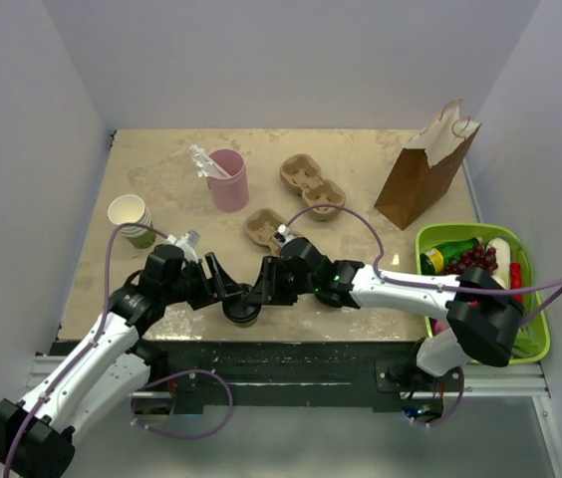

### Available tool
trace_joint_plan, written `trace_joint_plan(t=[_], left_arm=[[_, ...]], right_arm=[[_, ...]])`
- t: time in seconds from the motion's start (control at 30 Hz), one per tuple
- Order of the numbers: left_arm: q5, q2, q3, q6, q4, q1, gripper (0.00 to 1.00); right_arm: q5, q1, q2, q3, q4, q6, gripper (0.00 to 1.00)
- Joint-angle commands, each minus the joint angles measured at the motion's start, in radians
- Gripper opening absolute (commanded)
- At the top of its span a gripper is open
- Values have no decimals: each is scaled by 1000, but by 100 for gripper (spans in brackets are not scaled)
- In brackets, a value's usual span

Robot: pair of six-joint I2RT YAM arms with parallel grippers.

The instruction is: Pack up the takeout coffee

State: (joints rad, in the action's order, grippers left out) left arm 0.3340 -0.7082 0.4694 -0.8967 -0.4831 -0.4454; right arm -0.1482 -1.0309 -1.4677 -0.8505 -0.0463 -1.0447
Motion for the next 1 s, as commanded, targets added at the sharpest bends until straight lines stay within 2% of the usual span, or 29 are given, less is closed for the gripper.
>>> trace_joint_plan(t=[0.0,0.13,0.2,0.47,0.57,0.7,0.73,0.83,0.97], left_arm=[[-90,-7,97,38,-48,1,75],[-124,-25,153,48,-99,1,84],[-174,-27,182,54,-142,1,99],[-493,-25,369,22,-348,1,100],[-532,-20,426,24,-393,1,100],[-526,6,451,34,-411,1,100],[-520,10,453,38,-411,1,100],[-494,29,459,51,-417,1,100],[-475,55,465,70,-423,1,100]], right_arm=[[22,8,-52,-74,19,35,43],[47,11,-86,-114,20,25,43],[81,15,-106,-130,7,14,47],[116,17,-220,-225,88,-51,48],[140,17,-267,-288,89,-52,53],[130,17,-295,-347,65,-28,67],[145,17,-283,-364,54,-9,75],[195,17,-225,-392,-42,52,85],[292,35,-122,-433,-187,152,94]])
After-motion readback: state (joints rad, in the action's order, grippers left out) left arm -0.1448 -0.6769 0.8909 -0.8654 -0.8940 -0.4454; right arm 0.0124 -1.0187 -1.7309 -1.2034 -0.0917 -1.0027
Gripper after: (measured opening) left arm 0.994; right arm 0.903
